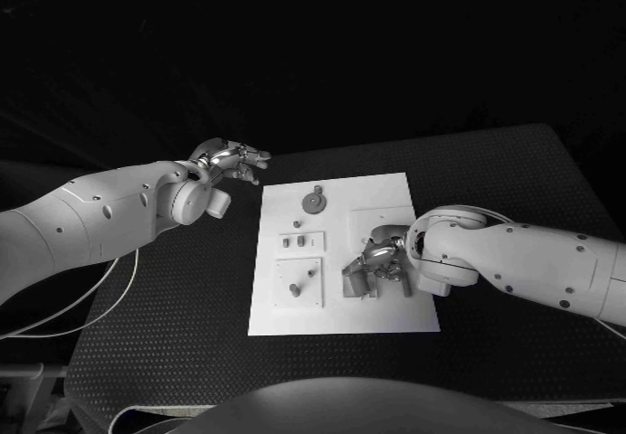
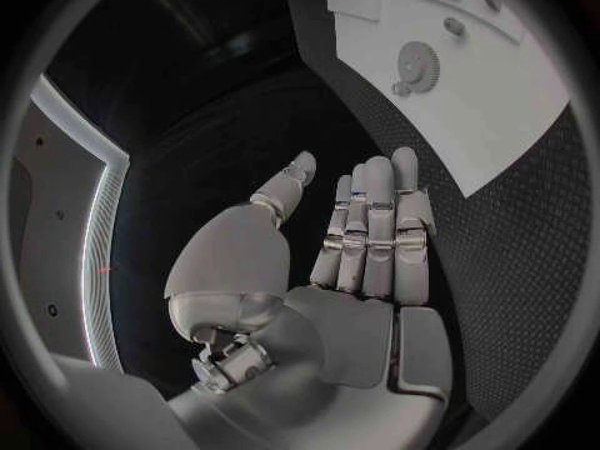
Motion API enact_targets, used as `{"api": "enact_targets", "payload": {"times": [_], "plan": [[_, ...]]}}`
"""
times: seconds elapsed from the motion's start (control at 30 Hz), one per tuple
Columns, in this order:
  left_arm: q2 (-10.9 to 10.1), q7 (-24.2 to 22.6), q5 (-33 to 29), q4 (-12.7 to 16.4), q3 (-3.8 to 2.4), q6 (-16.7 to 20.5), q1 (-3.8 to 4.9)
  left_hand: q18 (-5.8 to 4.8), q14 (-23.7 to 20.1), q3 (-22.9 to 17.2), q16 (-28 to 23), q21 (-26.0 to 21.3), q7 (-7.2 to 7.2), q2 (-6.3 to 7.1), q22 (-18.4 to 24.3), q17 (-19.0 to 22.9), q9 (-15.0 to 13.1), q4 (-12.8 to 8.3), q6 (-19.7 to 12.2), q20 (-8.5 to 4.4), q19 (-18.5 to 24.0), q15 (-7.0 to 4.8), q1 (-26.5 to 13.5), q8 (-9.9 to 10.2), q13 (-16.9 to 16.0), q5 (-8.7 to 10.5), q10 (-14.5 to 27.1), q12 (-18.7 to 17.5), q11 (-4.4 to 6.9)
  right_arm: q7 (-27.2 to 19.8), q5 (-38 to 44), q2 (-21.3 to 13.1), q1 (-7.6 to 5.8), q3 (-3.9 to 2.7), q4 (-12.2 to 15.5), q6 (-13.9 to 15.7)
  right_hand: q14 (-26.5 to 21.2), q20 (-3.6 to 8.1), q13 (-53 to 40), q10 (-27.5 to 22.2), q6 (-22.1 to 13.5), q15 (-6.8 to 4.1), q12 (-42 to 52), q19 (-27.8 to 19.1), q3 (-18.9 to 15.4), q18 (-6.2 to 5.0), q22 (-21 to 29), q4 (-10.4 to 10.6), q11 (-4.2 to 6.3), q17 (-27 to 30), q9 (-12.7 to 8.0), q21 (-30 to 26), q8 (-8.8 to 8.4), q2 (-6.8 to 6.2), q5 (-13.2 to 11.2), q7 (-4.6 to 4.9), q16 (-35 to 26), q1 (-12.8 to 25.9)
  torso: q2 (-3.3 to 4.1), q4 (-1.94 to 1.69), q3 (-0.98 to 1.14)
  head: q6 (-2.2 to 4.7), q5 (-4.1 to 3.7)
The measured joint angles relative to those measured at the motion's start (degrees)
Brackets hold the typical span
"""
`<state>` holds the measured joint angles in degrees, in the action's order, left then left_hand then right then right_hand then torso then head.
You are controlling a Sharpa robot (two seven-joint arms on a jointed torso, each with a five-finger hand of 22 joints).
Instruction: Assemble the parts on the task board
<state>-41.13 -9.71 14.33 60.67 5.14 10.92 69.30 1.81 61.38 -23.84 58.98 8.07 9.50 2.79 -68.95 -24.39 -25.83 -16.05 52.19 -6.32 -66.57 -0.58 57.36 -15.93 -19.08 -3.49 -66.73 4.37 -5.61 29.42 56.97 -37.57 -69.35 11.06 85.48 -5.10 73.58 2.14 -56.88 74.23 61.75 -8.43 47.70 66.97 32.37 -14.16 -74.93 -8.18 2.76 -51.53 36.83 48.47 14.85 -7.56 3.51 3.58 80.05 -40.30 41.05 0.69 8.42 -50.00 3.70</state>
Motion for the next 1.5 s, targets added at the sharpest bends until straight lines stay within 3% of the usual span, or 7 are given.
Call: {"api": "enact_targets", "payload": {"times": [0.23,0.5,0.67,1.5], "plan": [[0.01,0.00,0.01,-0.03,0.00,-0.01,0.00,0.00,0.00,0.00,0.00,0.00,0.00,0.00,0.01,0.00,0.05,0.00,0.00,0.00,0.00,0.00,0.00,0.00,0.00,0.00,0.00,0.00,0.00,0.01,0.01,-0.01,0.02,0.01,-0.01,0.11,-0.01,-0.01,0.00,0.00,0.01,0.00,0.00,-0.01,0.17,-0.02,0.00,0.97,0.00,0.00,0.08,0.00,0.01,-0.30,0.00,-0.01,0.00,0.30,0.00,0.00,-0.02,0.00,-0.07],[0.02,0.00,0.01,-0.04,0.00,-0.03,0.00,-0.01,0.00,0.00,0.00,0.00,-0.01,0.00,0.01,-0.01,0.05,0.00,0.00,0.00,0.00,0.00,0.00,0.00,0.01,0.00,0.00,0.00,0.00,0.00,0.01,-0.03,0.04,0.01,-0.01,0.17,-0.02,-0.02,0.00,0.00,-0.04,0.01,0.00,-0.01,0.77,-0.05,0.00,2.97,0.00,-0.08,0.36,0.00,0.01,-1.57,0.09,0.04,0.00,0.97,0.00,0.00,-0.04,0.00,-0.08],[0.02,0.01,0.02,-0.04,0.00,-0.03,0.00,0.00,0.00,0.00,0.00,0.00,-0.01,0.09,0.01,-0.04,0.04,0.00,0.00,0.01,0.00,0.00,-0.09,0.00,0.01,0.00,0.00,0.00,0.00,-0.02,0.01,-0.03,0.04,0.01,-0.01,0.16,-0.02,0.01,-0.01,0.00,-0.21,0.03,0.00,0.02,1.46,-0.06,0.00,4.15,0.00,-0.16,0.65,0.00,0.01,-2.49,4.04,0.20,0.00,0.83,0.01,-0.01,-0.04,0.00,-0.04],[0.06,0.03,0.03,-0.07,0.00,-0.06,0.00,-0.01,0.00,0.00,0.00,0.00,-0.02,0.23,-0.03,-0.08,0.09,0.00,0.01,0.10,0.09,0.00,-0.23,0.00,0.02,0.00,0.00,0.00,0.00,0.06,0.07,-0.10,0.02,0.00,0.17,0.02,0.13,0.31,-0.01,-0.42,-0.60,0.11,0.00,0.06,1.49,-0.05,0.00,5.10,0.00,-0.15,0.97,0.00,-0.23,-3.17,2.87,0.19,-0.22,0.60,0.01,-0.01,-0.02,0.00,0.01]]}}
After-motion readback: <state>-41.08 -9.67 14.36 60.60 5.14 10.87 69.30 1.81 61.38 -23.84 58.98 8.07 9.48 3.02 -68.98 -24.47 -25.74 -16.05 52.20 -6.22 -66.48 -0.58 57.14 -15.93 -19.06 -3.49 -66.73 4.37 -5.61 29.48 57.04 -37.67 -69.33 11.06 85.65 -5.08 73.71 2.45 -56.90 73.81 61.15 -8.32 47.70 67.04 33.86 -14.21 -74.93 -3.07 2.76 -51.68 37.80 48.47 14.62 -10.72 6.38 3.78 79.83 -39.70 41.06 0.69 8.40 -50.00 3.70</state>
